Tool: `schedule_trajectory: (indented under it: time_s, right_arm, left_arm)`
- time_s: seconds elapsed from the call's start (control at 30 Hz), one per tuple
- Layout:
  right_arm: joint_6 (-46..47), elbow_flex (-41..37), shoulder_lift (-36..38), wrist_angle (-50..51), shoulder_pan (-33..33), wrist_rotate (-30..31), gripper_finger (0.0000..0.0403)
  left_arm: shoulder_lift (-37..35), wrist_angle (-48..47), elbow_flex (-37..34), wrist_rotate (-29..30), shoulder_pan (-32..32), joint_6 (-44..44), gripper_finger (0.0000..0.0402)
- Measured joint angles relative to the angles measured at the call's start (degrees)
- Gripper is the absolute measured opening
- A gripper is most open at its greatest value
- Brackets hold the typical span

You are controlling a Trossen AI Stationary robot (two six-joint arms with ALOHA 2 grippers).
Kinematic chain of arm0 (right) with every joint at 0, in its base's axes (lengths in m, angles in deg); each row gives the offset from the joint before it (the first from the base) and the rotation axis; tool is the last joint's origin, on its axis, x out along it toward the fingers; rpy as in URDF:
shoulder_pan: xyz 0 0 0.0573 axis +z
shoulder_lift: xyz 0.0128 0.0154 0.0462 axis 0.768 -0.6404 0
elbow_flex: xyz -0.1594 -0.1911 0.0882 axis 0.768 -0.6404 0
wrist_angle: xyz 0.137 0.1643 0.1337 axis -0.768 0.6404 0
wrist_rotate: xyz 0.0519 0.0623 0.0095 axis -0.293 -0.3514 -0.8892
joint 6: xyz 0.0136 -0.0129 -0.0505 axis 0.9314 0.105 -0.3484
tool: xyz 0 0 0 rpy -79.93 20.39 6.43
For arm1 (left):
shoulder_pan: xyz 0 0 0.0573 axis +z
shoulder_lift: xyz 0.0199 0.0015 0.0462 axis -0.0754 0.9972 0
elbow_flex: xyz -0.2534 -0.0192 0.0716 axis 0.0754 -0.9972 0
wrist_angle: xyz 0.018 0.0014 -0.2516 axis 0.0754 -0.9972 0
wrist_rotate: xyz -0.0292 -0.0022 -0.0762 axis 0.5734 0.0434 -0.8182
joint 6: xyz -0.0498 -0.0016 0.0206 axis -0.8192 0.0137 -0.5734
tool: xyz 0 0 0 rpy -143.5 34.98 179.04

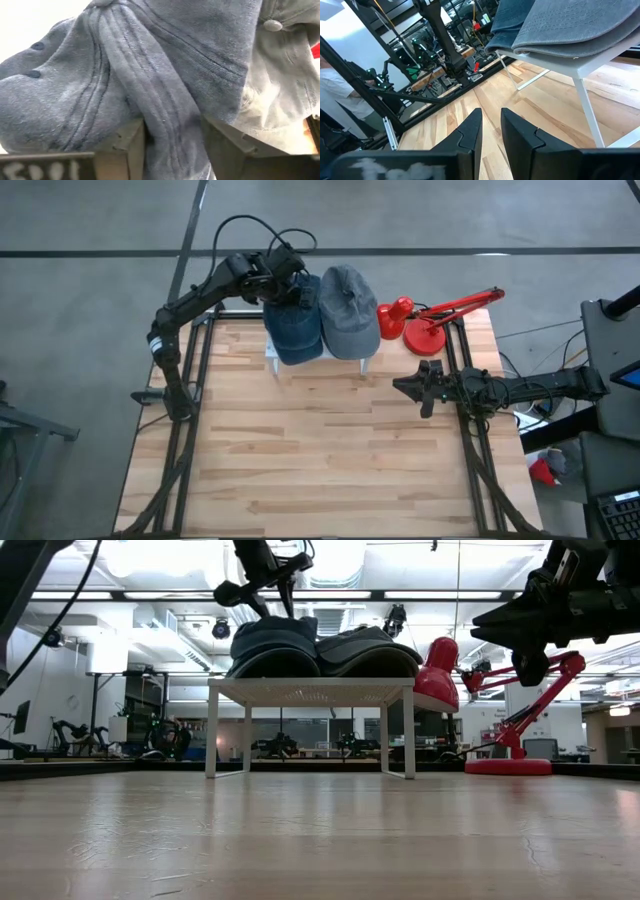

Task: Pick & Place hat
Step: Stack the blue cap on top of the other blue cap on the shelf

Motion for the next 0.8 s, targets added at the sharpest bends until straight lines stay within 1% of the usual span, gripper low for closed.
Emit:
schedule_trajectory:
  time_s: [0.1, 0.2, 0.5, 0.8]
  right_arm:
    - [0.0, 0.0, 0.0, 0.0, 0.0, 0.0, 0.0068]
    - [0.0, 0.0, 0.0, 0.0, 0.0, 0.0, 0.0068]
    - [0.0, 0.0, 0.0, 0.0, 0.0, 0.0, 0.0068]
    - [0.0, 0.0, 0.0, 0.0, 0.0, 0.0, 0.0068]
  left_arm:
    - [-0.3, -0.1, 0.3, -1.3, 0.0, -0.1, 0.0197]
    - [-1.1, 0.1, 0.7, -2.6, 0.0, -0.2, 0.0207]
    - [-3.1, 0.8, 0.8, -2.9, -0.3, -0.4, 0.0209]
    - [-3.2, 3.4, 0.8, -2.9, -0.3, 0.0, 0.0209]
